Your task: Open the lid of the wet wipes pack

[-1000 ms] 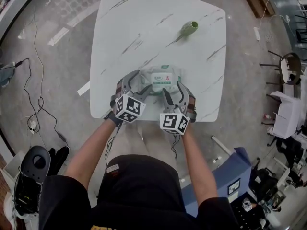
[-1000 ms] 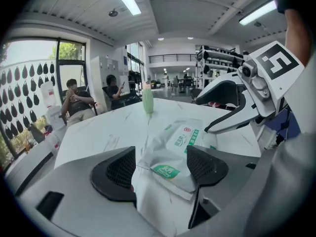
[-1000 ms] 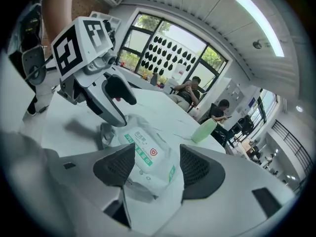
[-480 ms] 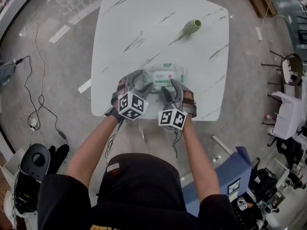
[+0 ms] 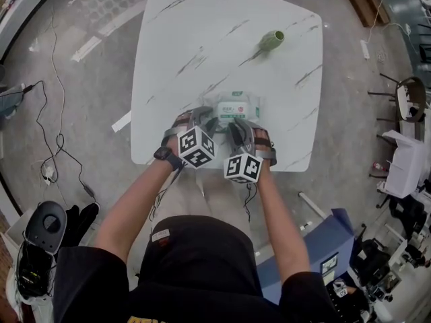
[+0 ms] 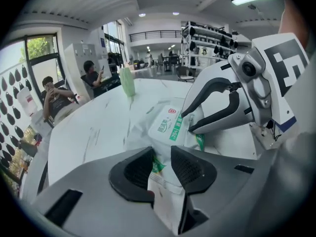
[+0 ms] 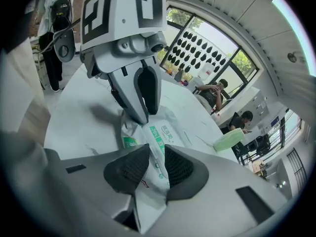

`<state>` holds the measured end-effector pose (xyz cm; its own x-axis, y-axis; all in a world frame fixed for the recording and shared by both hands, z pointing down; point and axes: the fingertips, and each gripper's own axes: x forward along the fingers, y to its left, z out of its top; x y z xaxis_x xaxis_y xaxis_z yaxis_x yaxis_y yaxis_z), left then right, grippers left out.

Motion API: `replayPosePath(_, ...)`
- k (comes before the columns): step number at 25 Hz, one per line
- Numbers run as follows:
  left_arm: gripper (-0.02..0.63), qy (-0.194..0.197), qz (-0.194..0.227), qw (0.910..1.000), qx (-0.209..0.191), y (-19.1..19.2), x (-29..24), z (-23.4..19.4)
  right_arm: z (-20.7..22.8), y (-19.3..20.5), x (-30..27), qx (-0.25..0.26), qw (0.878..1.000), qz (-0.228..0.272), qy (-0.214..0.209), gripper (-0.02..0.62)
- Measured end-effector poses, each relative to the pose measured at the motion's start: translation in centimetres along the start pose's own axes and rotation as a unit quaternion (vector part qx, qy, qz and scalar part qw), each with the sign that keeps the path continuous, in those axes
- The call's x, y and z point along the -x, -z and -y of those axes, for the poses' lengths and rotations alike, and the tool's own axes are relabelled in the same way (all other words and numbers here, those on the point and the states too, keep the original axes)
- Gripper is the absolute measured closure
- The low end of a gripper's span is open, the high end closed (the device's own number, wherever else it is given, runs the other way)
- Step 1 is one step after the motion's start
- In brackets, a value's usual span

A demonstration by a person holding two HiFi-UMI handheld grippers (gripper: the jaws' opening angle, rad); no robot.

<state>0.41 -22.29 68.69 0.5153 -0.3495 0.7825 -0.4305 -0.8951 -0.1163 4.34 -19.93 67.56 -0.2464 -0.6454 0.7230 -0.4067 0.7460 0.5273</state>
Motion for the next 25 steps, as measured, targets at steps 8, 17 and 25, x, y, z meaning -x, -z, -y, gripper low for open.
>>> replayPosePath(8,0.484,0.014,-0.044,0.9985,-0.027,-0.07,-0.35,0.09,-0.67,-0.02,-0.4,-0.033,0.999,-0.001,-0.033,0.566)
replayPosePath(17,0.502,0.005,-0.058,0.9973,-0.045,0.11,-0.48,0.5,-0.95,-0.02,-0.44,-0.008,1.0,-0.016,-0.023,0.584)
replayPosePath(25,0.508,0.002,-0.058,0.9969,-0.054,0.11,-0.41,0.48,-0.89,-0.36,-0.15,0.056,0.998,-0.028,0.029,0.584)
